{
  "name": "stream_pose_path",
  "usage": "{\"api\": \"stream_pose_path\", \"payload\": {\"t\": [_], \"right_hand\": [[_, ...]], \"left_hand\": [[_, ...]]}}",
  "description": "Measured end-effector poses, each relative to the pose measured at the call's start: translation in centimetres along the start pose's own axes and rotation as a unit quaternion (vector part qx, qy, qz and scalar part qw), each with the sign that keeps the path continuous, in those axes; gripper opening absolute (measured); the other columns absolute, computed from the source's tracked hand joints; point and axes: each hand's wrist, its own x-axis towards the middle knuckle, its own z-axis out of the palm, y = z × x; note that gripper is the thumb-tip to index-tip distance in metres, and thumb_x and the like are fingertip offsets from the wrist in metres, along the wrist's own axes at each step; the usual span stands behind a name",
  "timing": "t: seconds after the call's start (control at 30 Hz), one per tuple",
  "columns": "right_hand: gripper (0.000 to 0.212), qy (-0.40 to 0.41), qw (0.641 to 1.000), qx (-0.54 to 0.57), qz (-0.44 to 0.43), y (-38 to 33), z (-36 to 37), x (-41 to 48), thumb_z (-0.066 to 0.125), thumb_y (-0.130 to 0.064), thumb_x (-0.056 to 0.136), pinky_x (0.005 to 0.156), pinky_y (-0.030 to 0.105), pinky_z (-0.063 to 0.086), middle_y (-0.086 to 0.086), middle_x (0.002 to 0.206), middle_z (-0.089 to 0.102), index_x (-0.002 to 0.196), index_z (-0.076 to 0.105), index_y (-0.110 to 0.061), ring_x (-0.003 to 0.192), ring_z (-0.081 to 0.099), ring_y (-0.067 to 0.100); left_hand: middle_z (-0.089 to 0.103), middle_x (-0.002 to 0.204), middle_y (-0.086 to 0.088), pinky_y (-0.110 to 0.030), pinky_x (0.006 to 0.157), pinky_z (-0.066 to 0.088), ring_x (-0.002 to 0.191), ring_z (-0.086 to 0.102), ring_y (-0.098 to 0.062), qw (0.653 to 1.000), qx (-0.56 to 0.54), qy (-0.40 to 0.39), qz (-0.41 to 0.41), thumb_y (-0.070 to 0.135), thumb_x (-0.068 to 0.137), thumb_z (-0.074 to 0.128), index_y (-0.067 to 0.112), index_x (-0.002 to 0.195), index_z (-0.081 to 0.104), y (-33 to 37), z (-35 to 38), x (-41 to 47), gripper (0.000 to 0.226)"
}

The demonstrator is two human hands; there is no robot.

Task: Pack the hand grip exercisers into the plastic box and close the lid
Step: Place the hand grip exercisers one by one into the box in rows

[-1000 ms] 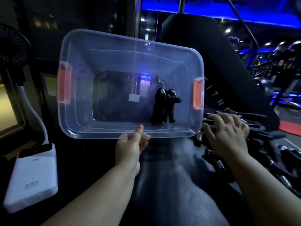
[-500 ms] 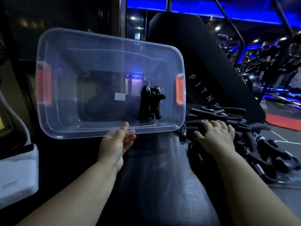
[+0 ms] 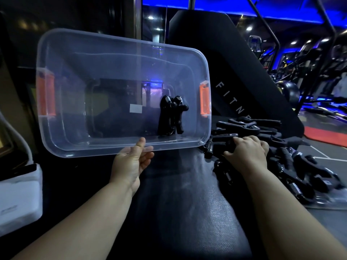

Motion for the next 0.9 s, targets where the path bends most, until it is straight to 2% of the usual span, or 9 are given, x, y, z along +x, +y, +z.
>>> {"api": "stream_pose_path", "payload": {"t": [0.07, 0.13, 0.27, 0.4, 0.47, 0.57, 0.63, 0.73, 0.9], "right_hand": [[0.033, -0.002, 1.000, -0.009, 0.005, -0.2, 0.0, 0.0, 0.063, -0.043, 0.076, 0.103, 0.044, 0.033, 0.003, 0.104, 0.062, 0.100, 0.065, -0.020, 0.119, 0.040, 0.023], [0.036, -0.005, 1.000, -0.014, 0.004, -0.3, 0.0, 0.1, 0.061, -0.042, 0.076, 0.102, 0.043, 0.033, 0.001, 0.105, 0.062, 0.107, 0.064, -0.023, 0.118, 0.040, 0.022], [0.055, -0.017, 1.000, 0.000, -0.007, -0.8, -0.1, -0.2, 0.064, -0.042, 0.074, 0.101, 0.040, 0.029, -0.001, 0.112, 0.063, 0.128, 0.054, -0.034, 0.116, 0.043, 0.023], [0.064, -0.038, 0.999, 0.006, -0.025, -2.0, -0.4, -0.5, 0.066, -0.045, 0.072, 0.092, 0.037, 0.035, 0.001, 0.119, 0.062, 0.133, 0.050, -0.036, 0.116, 0.053, 0.023], [0.057, -0.038, 0.999, 0.030, -0.025, -2.1, -0.7, -0.6, 0.068, -0.045, 0.068, 0.078, 0.032, 0.043, 0.000, 0.110, 0.066, 0.123, 0.059, -0.035, 0.107, 0.059, 0.023], [0.030, -0.050, 0.997, 0.053, -0.013, -2.3, -1.1, -0.9, 0.070, -0.043, 0.062, 0.057, 0.024, 0.037, -0.004, 0.075, 0.065, 0.086, 0.071, -0.024, 0.076, 0.061, 0.021], [0.030, -0.085, 0.996, 0.040, -0.005, -2.6, -1.2, -0.9, 0.070, -0.045, 0.062, 0.048, 0.022, 0.033, -0.004, 0.060, 0.058, 0.069, 0.068, -0.017, 0.060, 0.055, 0.017], [0.042, -0.124, 0.992, 0.019, -0.006, -3.4, -1.3, -1.2, 0.070, -0.055, 0.058, 0.044, 0.022, 0.030, -0.002, 0.057, 0.056, 0.060, 0.062, -0.014, 0.053, 0.051, 0.014], [0.052, -0.155, 0.986, -0.006, -0.055, -5.3, -1.1, -2.3, 0.064, -0.067, 0.064, 0.044, 0.024, 0.030, -0.004, 0.060, 0.053, 0.059, 0.051, -0.016, 0.053, 0.047, 0.013]], "left_hand": [[0.075, 0.074, 0.000, -0.018, 0.054, 0.052, 0.061, 0.069, -0.007, 1.000, 0.002, 0.001, 0.000, 0.034, 0.083, 0.069, 0.015, 0.082, 0.061, 0.0, 0.0, 0.0, 0.021], [0.075, 0.073, 0.000, -0.017, 0.054, 0.052, 0.061, 0.068, -0.007, 1.000, 0.003, 0.002, 0.002, 0.034, 0.083, 0.068, 0.015, 0.082, 0.060, 0.0, 0.1, 0.0, 0.021], [0.074, 0.072, 0.000, -0.016, 0.053, 0.053, 0.060, 0.068, -0.006, 1.000, 0.004, 0.001, 0.005, 0.033, 0.085, 0.067, 0.014, 0.083, 0.060, 0.0, 0.1, -0.1, 0.020], [0.074, 0.072, 0.001, -0.016, 0.054, 0.052, 0.059, 0.068, -0.006, 1.000, 0.005, 0.001, 0.003, 0.032, 0.086, 0.067, 0.013, 0.084, 0.060, 0.1, 0.2, -0.1, 0.020], [0.074, 0.071, 0.001, -0.016, 0.053, 0.052, 0.059, 0.067, -0.006, 1.000, 0.006, 0.002, 0.003, 0.032, 0.086, 0.066, 0.013, 0.084, 0.060, 0.2, 0.3, -0.2, 0.020], [0.074, 0.070, 0.002, -0.016, 0.054, 0.053, 0.059, 0.067, -0.006, 1.000, 0.005, 0.002, 0.003, 0.031, 0.086, 0.066, 0.014, 0.085, 0.059, 0.2, 0.3, -0.3, 0.019], [0.074, 0.071, 0.002, -0.017, 0.056, 0.052, 0.059, 0.067, -0.006, 1.000, 0.009, 0.001, 0.004, 0.032, 0.086, 0.066, 0.014, 0.085, 0.059, 0.2, 0.4, -0.3, 0.019], [0.074, 0.071, 0.002, -0.017, 0.056, 0.052, 0.059, 0.067, -0.005, 1.000, 0.010, 0.001, 0.006, 0.033, 0.086, 0.066, 0.015, 0.085, 0.059, 0.2, 0.4, -0.3, 0.019], [0.074, 0.070, 0.003, -0.017, 0.057, 0.052, 0.060, 0.067, -0.005, 1.000, 0.012, 0.000, 0.006, 0.034, 0.086, 0.066, 0.015, 0.086, 0.059, 0.3, 0.4, -0.4, 0.020]]}}
